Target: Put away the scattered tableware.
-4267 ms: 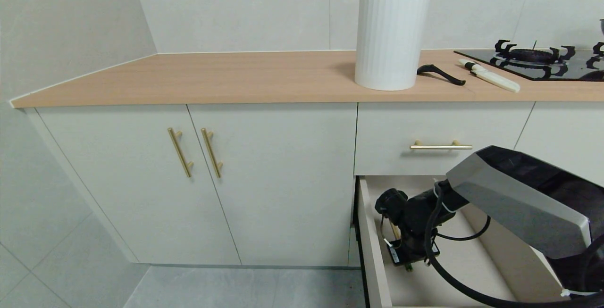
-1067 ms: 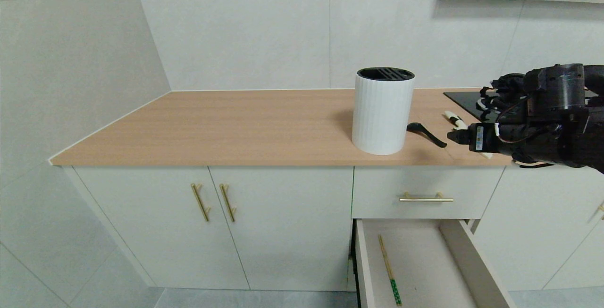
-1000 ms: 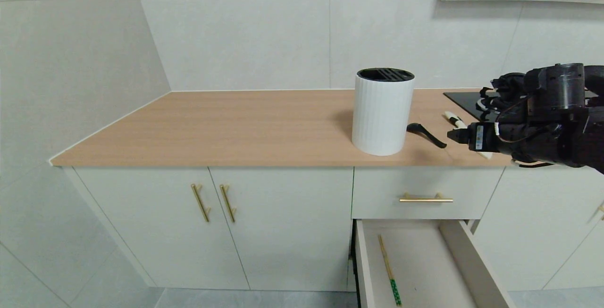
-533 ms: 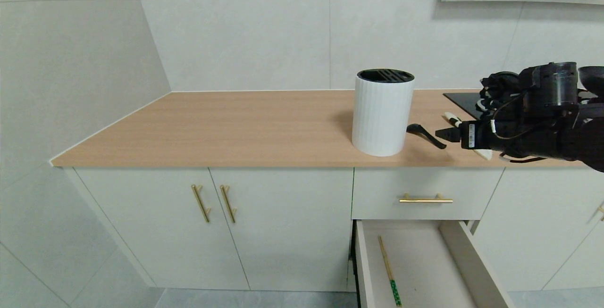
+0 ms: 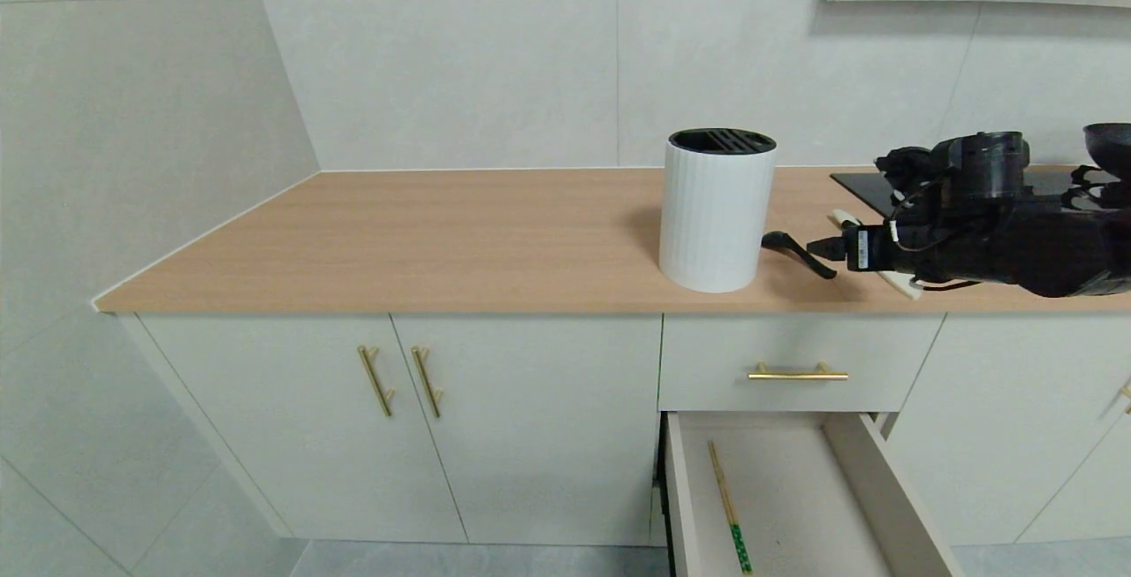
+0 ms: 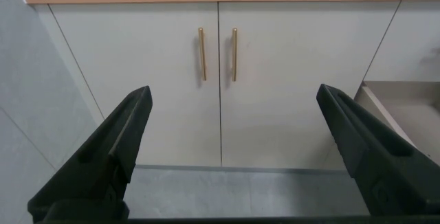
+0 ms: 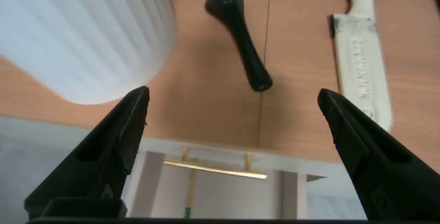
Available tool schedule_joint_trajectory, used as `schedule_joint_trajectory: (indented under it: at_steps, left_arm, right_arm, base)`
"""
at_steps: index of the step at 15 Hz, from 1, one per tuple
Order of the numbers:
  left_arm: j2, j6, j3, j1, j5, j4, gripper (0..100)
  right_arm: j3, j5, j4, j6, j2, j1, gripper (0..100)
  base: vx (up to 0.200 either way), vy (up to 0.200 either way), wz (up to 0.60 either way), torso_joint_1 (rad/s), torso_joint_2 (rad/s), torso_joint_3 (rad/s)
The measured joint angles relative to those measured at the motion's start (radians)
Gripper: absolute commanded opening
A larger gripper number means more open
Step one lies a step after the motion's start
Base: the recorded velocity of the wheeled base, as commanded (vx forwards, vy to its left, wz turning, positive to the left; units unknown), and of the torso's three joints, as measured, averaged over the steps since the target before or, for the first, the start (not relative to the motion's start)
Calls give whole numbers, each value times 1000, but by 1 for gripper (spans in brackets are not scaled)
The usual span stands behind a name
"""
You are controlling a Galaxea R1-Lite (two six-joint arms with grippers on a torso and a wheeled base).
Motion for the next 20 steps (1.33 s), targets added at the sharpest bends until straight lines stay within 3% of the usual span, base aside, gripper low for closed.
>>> schedule_joint_trajectory:
  at_steps: [7, 20]
  left_arm:
    - [0, 0, 0, 0, 0, 0, 100]
    - [0, 0, 0, 0, 0, 0, 100]
  right_arm:
    - [-24, -6, -299, -89, 176, -11, 100]
    - [-73, -36, -284, -88, 287, -19, 100]
  base:
    - [0, 0, 0, 0, 0, 0]
    - [0, 0, 0, 0, 0, 0]
